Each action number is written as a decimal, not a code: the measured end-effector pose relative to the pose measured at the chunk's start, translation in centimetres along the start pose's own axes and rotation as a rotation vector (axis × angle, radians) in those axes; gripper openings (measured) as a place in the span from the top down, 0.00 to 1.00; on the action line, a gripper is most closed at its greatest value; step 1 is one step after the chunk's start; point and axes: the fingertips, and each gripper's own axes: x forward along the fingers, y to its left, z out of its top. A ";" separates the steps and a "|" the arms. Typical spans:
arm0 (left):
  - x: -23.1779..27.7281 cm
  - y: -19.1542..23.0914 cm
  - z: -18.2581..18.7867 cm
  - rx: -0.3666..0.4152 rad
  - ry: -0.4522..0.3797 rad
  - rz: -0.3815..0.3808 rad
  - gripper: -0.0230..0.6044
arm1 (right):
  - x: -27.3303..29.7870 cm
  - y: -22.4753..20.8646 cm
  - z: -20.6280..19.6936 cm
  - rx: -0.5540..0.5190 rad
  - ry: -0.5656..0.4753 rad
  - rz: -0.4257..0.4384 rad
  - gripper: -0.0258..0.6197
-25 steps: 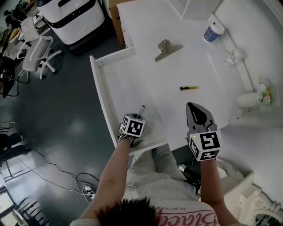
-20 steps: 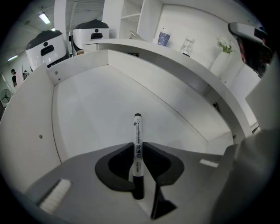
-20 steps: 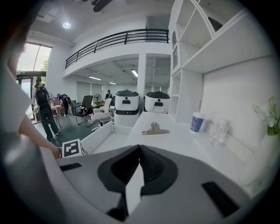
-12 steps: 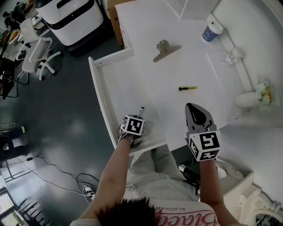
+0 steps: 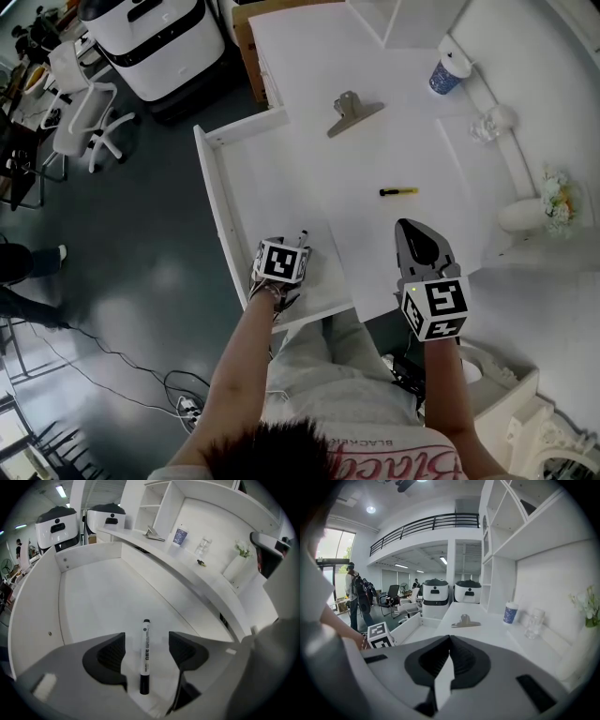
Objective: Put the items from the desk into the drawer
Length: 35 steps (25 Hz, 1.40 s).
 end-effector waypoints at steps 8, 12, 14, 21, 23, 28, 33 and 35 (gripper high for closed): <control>-3.3 -0.5 3.5 0.035 -0.074 -0.007 0.50 | -0.7 -0.7 2.2 -0.015 -0.049 -0.010 0.95; -5.5 -1.0 5.9 0.061 -0.137 -0.002 0.50 | -1.2 -1.1 3.5 -0.031 -0.072 -0.012 0.95; -6.7 -1.3 7.0 0.061 -0.173 -0.002 0.50 | -1.4 -1.4 4.3 -0.039 -0.087 -0.015 0.95; -11.4 -2.2 11.5 0.105 -0.332 0.033 0.54 | -2.0 -2.8 7.4 -0.063 -0.153 -0.032 0.95; -13.3 -2.4 12.9 0.117 -0.397 0.054 0.58 | -2.1 -3.2 8.1 -0.065 -0.170 -0.036 0.95; -18.3 -3.7 16.6 0.144 -0.582 0.080 0.69 | -3.0 -4.4 9.7 -0.068 -0.210 -0.053 0.95; -23.9 -4.3 20.0 0.196 -0.772 0.164 0.90 | -3.7 -5.0 11.4 -0.075 -0.255 -0.067 0.95; -25.7 -4.6 21.0 0.210 -0.833 0.194 0.95 | -4.0 -5.3 12.2 -0.079 -0.275 -0.074 0.95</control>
